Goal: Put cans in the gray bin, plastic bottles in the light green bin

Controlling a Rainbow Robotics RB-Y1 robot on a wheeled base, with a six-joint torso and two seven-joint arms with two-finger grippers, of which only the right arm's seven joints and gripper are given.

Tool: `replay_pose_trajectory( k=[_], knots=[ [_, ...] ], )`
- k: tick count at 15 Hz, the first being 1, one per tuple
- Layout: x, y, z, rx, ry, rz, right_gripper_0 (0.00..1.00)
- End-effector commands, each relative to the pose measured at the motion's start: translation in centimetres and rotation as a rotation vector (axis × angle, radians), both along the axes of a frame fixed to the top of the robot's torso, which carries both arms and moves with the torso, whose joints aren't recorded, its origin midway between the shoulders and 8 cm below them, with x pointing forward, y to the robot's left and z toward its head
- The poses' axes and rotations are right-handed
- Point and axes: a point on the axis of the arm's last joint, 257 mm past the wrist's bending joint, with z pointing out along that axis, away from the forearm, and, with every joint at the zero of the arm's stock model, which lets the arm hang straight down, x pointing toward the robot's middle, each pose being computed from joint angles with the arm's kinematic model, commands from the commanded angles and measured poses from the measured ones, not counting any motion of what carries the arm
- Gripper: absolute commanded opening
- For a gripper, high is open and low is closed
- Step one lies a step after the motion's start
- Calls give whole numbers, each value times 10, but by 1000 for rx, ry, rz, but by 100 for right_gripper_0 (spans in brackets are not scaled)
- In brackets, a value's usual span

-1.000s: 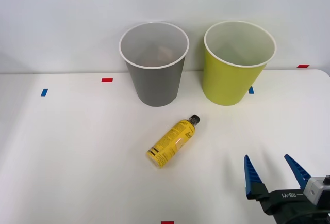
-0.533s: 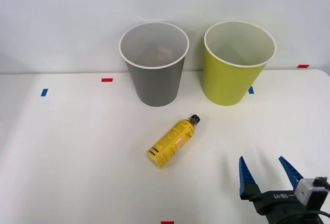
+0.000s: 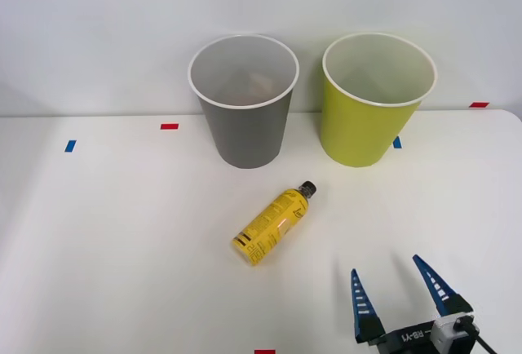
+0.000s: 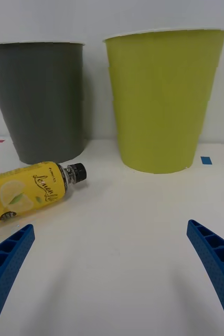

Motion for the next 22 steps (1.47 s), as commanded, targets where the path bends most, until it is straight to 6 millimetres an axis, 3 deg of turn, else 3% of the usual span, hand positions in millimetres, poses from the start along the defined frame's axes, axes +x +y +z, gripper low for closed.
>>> replay_pose_trajectory(
  k=[1, 9, 15, 22],
  knots=[
    [-14, 14, -4, -32, 3, 59, 100],
    [-49, 7, -10, 36, 30, 10, 100],
    [-48, -6, -9, -8, 19, -24, 100],
    [-48, -6, -9, -8, 19, -24, 100]
  ],
)
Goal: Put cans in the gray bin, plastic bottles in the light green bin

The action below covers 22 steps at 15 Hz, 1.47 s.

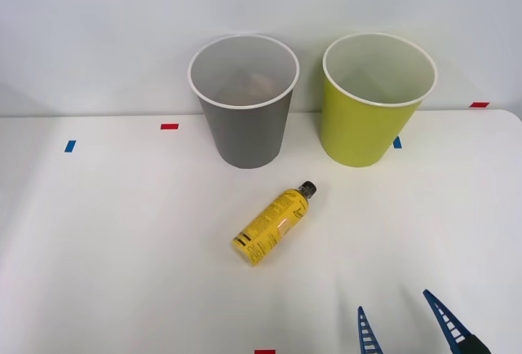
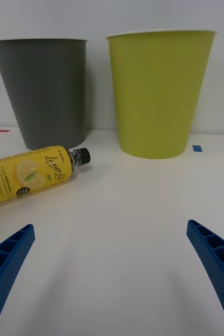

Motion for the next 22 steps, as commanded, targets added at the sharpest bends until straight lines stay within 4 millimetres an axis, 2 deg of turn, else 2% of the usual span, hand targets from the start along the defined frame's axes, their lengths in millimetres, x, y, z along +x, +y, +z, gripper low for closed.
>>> replay_pose_trajectory(
  k=[1, 22],
  knots=[
    [0, 0, 0, 0, 0, 0, 100],
    [0, 0, 0, 0, 0, 0, 100]
  ],
)
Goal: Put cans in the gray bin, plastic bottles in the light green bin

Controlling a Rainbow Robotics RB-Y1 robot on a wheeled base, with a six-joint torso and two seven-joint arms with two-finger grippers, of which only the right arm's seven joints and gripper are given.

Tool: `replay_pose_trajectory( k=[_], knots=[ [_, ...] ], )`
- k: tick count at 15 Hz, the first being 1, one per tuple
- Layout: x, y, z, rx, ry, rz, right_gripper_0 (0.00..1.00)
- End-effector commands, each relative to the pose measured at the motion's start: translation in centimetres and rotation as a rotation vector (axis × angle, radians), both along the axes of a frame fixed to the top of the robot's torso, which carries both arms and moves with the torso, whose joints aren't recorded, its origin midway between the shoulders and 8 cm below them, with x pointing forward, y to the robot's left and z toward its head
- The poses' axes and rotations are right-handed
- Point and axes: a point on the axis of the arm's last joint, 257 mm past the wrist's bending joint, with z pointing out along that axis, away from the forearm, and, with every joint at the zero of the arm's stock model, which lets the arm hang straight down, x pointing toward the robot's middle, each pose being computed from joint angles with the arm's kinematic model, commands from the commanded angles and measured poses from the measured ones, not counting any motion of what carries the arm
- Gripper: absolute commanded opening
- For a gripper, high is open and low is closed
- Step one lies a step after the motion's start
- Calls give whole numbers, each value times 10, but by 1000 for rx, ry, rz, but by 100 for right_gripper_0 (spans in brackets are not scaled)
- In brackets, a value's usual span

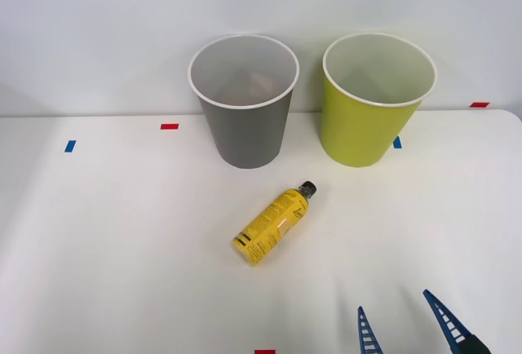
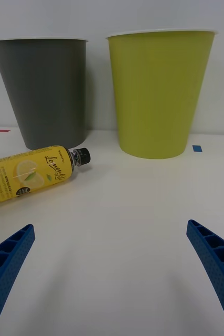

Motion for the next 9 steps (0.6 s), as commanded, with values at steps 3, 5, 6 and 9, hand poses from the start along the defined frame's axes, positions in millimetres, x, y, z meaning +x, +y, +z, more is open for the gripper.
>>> replay_pose_trajectory(
  k=[3, 5, 6, 9],
  knots=[
    [0, 0, 0, 0, 0, 0, 100],
    [0, 0, 0, 0, 0, 0, 100],
    [0, 0, 0, 0, 0, 0, 100],
    [0, 0, 0, 0, 0, 0, 100]
  ],
)
